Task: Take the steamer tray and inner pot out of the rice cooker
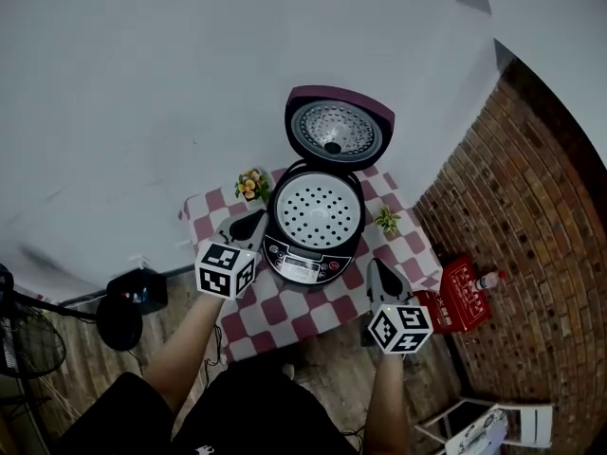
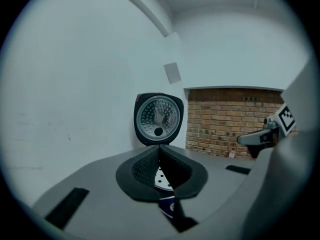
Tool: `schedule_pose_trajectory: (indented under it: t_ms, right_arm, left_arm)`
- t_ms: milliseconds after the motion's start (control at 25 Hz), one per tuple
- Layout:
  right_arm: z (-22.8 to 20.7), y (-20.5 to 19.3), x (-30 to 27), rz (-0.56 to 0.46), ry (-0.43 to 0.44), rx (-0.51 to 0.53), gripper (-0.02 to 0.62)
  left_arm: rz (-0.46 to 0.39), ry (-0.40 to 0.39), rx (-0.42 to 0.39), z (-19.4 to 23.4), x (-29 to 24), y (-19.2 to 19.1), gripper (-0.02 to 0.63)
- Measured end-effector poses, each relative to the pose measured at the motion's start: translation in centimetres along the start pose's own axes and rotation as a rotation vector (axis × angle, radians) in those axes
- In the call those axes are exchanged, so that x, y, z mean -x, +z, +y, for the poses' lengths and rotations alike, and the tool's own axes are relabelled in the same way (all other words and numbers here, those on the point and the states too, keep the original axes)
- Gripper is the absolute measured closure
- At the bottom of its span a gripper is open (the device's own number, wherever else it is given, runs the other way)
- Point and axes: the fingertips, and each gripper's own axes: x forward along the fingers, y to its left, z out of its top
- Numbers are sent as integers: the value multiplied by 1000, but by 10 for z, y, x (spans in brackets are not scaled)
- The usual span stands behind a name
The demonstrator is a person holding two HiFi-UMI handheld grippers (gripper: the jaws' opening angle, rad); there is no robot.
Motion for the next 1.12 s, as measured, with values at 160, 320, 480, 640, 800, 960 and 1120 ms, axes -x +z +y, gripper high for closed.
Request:
schedule_pose_trajectory:
  t_ms: [160, 320, 480, 640, 800, 960, 1120]
  right_arm:
    - [-12, -5, -30, 43, -11, 1, 592]
    - [-24, -9, -57, 77, -24, 18, 592]
    - [-34, -6, -79, 82, -37, 39, 592]
    - [-46, -9, -102, 118, -48, 74, 592]
    - [-57, -17, -123, 172, -65, 101, 592]
    - [-67, -26, -142, 234, -78, 120, 586]
    - [-73, -29, -160, 289, -79, 146, 559]
  left_arm:
    - [30, -18, -20, 10, -29, -3, 603]
    - [62, -27, -52, 20, -57, -8, 603]
    - [83, -27, -81, 32, -80, -12, 603]
    - [123, -44, -96, 39, -97, -23, 569]
    - [174, -73, -119, 40, -114, -36, 514]
    - [203, -83, -127, 43, -128, -45, 506]
    - [207, -88, -131, 45, -140, -49, 506]
